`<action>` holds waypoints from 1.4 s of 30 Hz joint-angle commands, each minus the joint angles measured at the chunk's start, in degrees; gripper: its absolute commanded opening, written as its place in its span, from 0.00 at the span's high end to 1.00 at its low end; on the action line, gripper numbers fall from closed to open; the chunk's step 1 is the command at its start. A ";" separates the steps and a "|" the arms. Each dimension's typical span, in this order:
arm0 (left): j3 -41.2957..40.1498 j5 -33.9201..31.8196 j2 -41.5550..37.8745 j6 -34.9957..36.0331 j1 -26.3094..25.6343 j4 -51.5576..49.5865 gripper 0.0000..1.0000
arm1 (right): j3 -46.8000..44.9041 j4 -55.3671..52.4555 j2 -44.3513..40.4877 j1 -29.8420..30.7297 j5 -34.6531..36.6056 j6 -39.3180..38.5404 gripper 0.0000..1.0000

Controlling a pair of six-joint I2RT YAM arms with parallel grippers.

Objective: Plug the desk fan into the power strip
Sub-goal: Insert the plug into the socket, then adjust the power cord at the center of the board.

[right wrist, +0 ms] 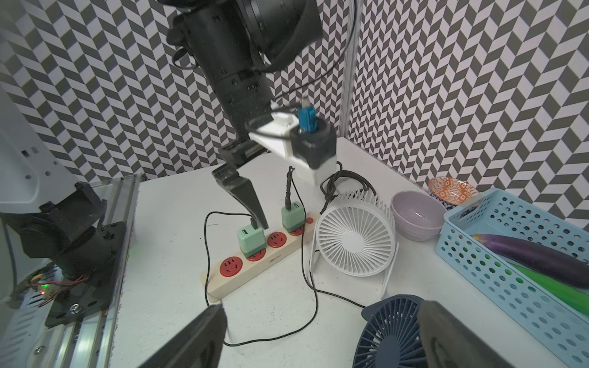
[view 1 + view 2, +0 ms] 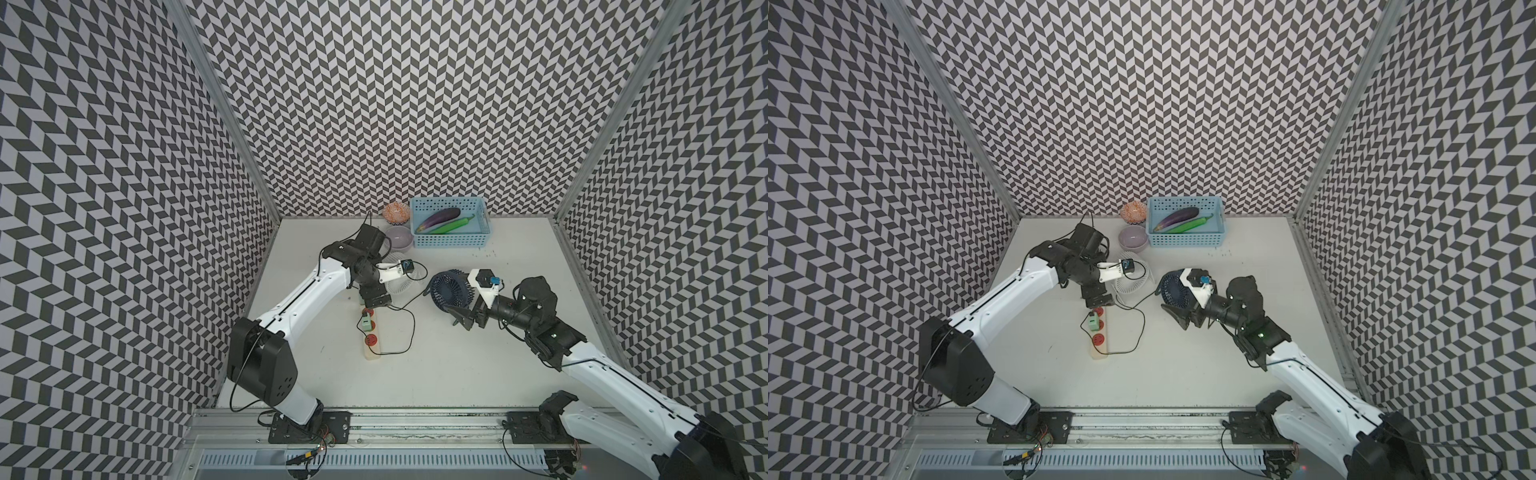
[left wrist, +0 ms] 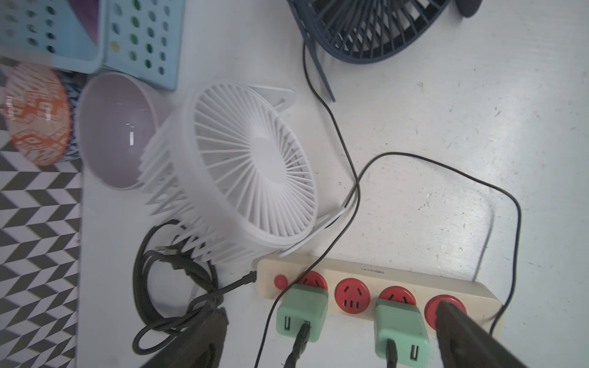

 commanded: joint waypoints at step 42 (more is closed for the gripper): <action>-12.59 29.31 13.74 -46.67 33.88 29.22 0.32 | 6.06 0.42 9.69 8.15 12.89 1.36 0.15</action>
